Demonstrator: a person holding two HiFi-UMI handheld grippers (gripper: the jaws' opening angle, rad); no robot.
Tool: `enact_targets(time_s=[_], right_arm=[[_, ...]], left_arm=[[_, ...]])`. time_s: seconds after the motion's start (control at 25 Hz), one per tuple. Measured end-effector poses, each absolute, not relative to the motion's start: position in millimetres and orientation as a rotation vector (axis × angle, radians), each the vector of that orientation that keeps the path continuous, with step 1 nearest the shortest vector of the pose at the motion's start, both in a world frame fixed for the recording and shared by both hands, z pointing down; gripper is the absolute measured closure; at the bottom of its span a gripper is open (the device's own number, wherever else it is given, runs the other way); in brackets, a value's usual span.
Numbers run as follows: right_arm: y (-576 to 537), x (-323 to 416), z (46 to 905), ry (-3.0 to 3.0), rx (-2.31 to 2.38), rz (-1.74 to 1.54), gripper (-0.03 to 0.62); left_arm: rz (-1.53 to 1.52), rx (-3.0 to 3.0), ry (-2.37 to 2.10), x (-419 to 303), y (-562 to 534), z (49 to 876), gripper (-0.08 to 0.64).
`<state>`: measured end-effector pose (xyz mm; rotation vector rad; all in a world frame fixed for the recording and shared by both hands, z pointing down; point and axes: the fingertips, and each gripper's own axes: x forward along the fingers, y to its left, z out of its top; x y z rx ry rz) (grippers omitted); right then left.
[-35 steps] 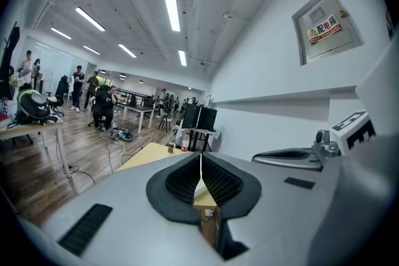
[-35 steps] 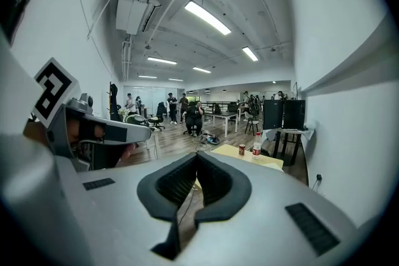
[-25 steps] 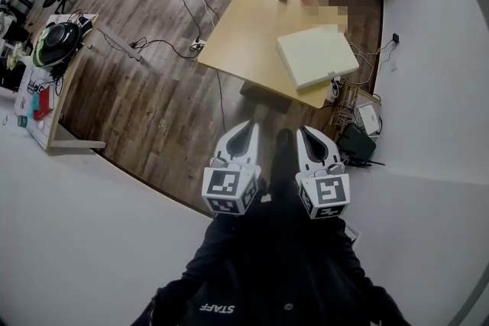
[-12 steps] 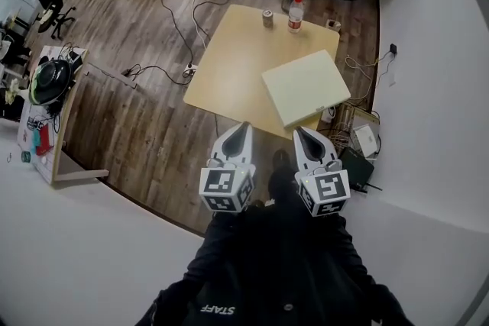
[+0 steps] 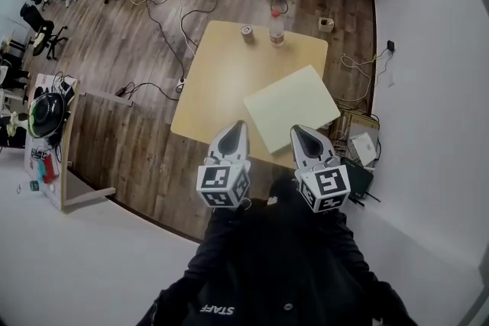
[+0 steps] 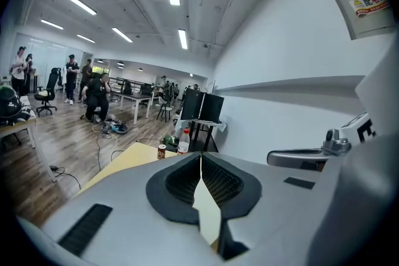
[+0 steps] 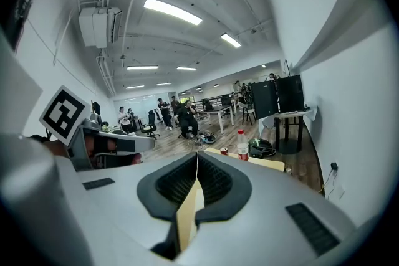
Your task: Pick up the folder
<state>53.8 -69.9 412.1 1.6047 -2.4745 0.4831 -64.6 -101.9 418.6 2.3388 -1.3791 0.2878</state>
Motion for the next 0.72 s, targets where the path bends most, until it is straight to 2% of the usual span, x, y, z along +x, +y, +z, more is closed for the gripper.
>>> enact_targets(time_s=[0.28, 0.72], right_arm=[[-104.9, 93.3, 439.3, -2.434, 1.623, 0.565, 0.569], [-121.8, 115.3, 507.2, -2.293, 1.677, 0.772, 0.568]], left_arm=[[0.307, 2.298, -1.384, -39.7, -137.9, 439.5, 0.523], [0.368, 2.254, -1.313, -32.1, -161.0, 486.8, 0.523]])
